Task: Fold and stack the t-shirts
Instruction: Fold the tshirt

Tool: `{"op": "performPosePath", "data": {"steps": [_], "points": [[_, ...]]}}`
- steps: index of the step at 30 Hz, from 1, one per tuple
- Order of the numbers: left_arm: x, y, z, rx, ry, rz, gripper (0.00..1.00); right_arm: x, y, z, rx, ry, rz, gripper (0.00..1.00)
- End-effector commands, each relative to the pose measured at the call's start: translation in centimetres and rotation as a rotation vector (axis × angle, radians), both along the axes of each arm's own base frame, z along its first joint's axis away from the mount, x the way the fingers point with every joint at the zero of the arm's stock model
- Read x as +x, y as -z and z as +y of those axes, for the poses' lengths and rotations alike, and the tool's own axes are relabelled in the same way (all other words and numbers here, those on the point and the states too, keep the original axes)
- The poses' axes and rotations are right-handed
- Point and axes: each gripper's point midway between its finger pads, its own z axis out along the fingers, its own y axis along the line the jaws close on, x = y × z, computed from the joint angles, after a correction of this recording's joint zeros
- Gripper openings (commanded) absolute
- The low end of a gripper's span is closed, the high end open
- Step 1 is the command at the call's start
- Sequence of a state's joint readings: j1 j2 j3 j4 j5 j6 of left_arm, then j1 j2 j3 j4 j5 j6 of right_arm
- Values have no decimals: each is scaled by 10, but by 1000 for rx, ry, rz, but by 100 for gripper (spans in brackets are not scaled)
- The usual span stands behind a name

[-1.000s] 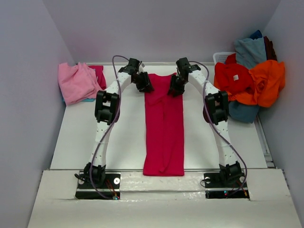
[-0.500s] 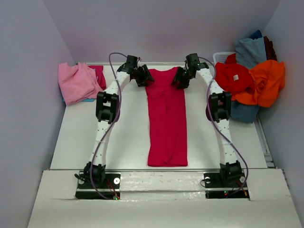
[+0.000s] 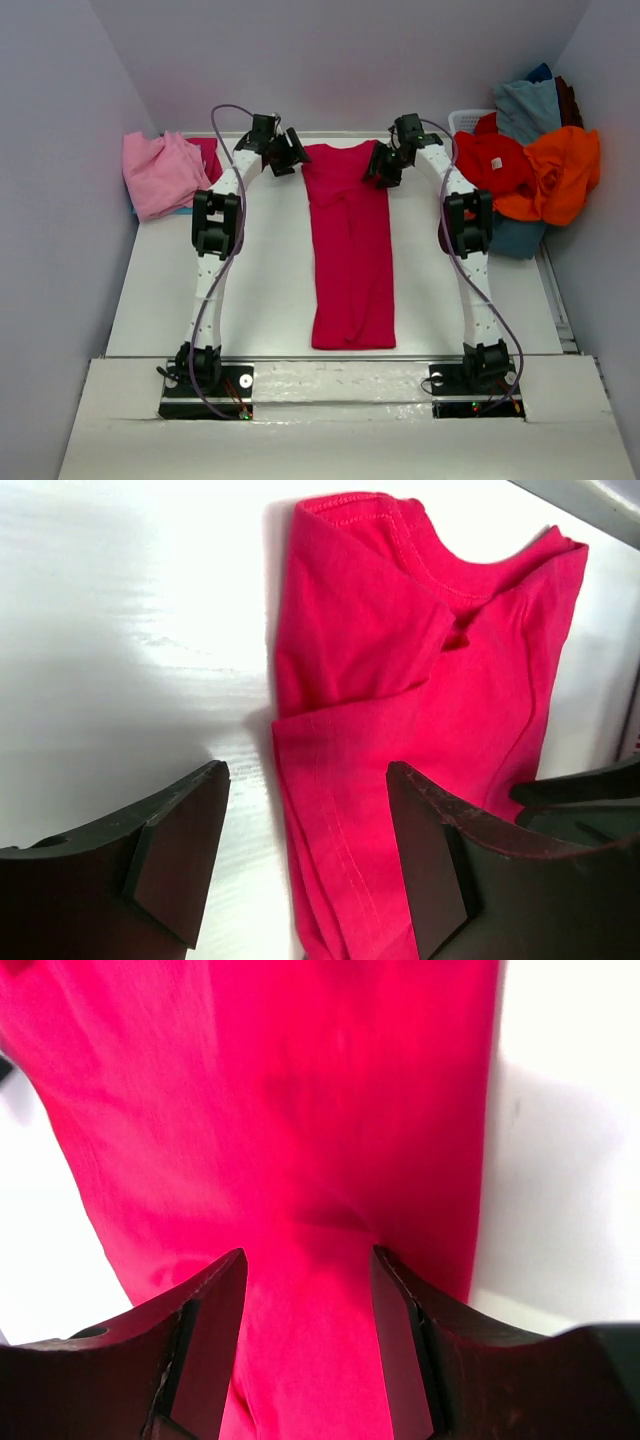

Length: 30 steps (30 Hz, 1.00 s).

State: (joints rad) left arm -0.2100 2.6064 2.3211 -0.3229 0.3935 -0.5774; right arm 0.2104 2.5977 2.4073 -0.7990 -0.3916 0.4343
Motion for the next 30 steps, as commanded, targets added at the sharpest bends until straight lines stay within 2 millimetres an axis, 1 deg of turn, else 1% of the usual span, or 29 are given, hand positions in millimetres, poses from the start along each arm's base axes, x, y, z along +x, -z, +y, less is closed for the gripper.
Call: {"op": "performPosePath", "data": {"steps": [1, 2, 3, 4, 5, 6, 7, 8, 9, 10, 11, 12, 13, 14, 15, 16, 17, 18, 19, 20, 22, 24, 26, 27, 28, 29, 30], "points": [[-19, -98, -10, 68, 34, -172, 75, -11, -66, -1, -13, -24, -89, 59], [-31, -123, -19, 71, 55, -210, 75, -21, -80, 2, -13, -29, -83, 59], [-39, -125, -20, 88, 61, -205, 75, -24, -88, 1, -16, -30, -90, 59], [-49, -117, -18, 124, 63, -186, 75, -29, -80, 4, -26, -36, -69, 59], [-59, -137, -19, 125, 69, -212, 75, -38, -92, 2, -24, -35, -72, 59], [-70, -136, -24, 132, 83, -202, 75, -45, -109, 1, -16, -37, -92, 59], [-81, -127, -19, 146, 84, -168, 75, -53, -111, 5, -16, -45, -78, 59], [-94, -145, -25, 133, 100, -187, 75, -66, -103, 2, -24, -43, -28, 58], [-105, -144, -28, 132, 123, -173, 75, -75, -102, 6, -26, -55, -7, 58], [-122, -136, -34, 144, 149, -142, 75, -91, -109, 11, -35, -71, 8, 58], [-135, -150, -36, 143, 164, -158, 75, -101, -107, 13, -48, -78, 27, 58], [-147, -149, -39, 136, 181, -147, 75, -117, -90, 10, -90, -81, 76, 57], [-167, -130, -41, 130, 213, -92, 75, -132, -99, 14, -103, -95, 68, 57], [-184, -139, -50, 110, 239, -98, 75, -139, -96, 10, -114, -85, 81, 57], [-195, -132, -54, 102, 257, -79, 75, -150, -93, 12, -115, -87, 95, 57], [-206, -127, -57, 98, 275, -62, 75, -169, -74, 7, -123, -87, 161, 57], [-224, -113, -60, 104, 302, -20, 75, -175, -84, 6, -102, -76, 142, 57], [-230, -105, -57, 105, 295, 5, 75, -183, -79, 5, -100, -69, 159, 57], [-247, -88, -59, 98, 317, 54, 75, -197, -66, 0, -113, -64, 199, 57], [-250, -88, -60, 77, 321, 45, 75, -202, -68, 1, -112, -67, 192, 57], [-263, -70, -57, 66, 319, 99, 75, -209, -62, -3, -123, -56, 207, 57], [-269, -64, -64, 42, 343, 115, 75, -215, -55, -5, -126, -45, 218, 57], [-269, -58, -66, 40, 347, 129, 74, -216, -50, -7, -135, -36, 227, 57], [-270, -49, -65, 50, 349, 155, 74, -215, -45, -8, -144, -30, 236, 56], [-266, -53, -68, 46, 356, 144, 74, -217, -44, -5, -145, -37, 238, 56], [-262, -52, -68, 56, 356, 136, 74, -216, -41, -4, -147, -34, 243, 56], [-263, -47, -67, 64, 359, 150, 74, -215, -41, -4, -147, -32, 238, 56]]}}
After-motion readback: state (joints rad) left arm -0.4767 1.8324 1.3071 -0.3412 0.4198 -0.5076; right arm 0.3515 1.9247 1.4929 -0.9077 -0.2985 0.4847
